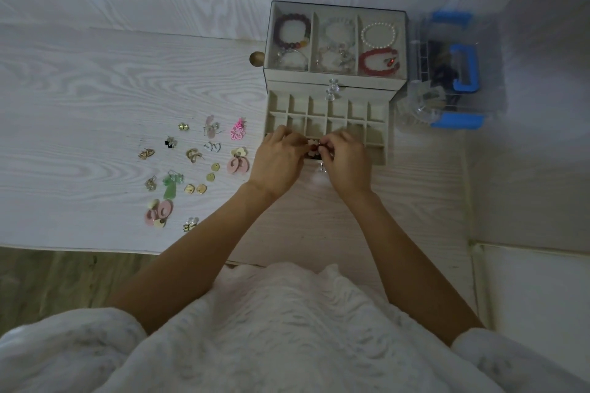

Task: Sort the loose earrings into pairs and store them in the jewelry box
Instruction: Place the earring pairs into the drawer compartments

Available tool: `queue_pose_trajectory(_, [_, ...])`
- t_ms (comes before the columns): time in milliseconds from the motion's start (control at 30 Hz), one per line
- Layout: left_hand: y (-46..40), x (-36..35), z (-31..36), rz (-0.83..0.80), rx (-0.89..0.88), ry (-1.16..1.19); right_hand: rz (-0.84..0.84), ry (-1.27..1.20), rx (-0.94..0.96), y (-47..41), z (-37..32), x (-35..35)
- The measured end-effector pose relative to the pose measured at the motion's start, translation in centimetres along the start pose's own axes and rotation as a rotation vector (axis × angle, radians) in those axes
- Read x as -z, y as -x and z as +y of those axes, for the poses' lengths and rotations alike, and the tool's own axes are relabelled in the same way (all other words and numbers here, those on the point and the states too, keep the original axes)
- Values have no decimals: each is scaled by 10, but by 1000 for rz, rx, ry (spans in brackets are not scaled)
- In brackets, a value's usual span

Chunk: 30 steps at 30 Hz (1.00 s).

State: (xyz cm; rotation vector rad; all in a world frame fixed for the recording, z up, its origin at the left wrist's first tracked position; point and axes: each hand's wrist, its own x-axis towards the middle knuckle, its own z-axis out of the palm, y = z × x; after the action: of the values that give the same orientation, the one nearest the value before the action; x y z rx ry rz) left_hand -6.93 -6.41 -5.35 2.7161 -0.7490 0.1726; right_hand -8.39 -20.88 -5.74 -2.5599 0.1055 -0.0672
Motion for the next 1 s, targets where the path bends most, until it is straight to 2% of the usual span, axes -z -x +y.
queue_pose_trajectory(100, [2,0,0,-18,-14,14,18,0,-13,0,-4,0])
queue_pose_trajectory(367, [11,9,-6,-157,-41,132,-85,93,28,6,-1,8])
queue_pose_trajectory(500, [21,33,-10,-37,-84,204,-40,125,91,18,-10,15])
queue_pose_trajectory(600, [46,62,-20,84,58,269,4,23,160,35,-27,18])
queue_pose_trajectory(700, [84,82,-36,159,254,299,-156,-95,243,54,-49,8])
queue_pose_trajectory(800, [123,82,-49,152,382,293,-368,-127,297,74,-66,-16])
queue_pose_trajectory(867, [144,74,-53,96,401,223,-480,-79,308,84,-74,-31])
queue_pose_trajectory(1000, [168,52,-49,-110,357,88,-585,67,322,95,-89,-54])
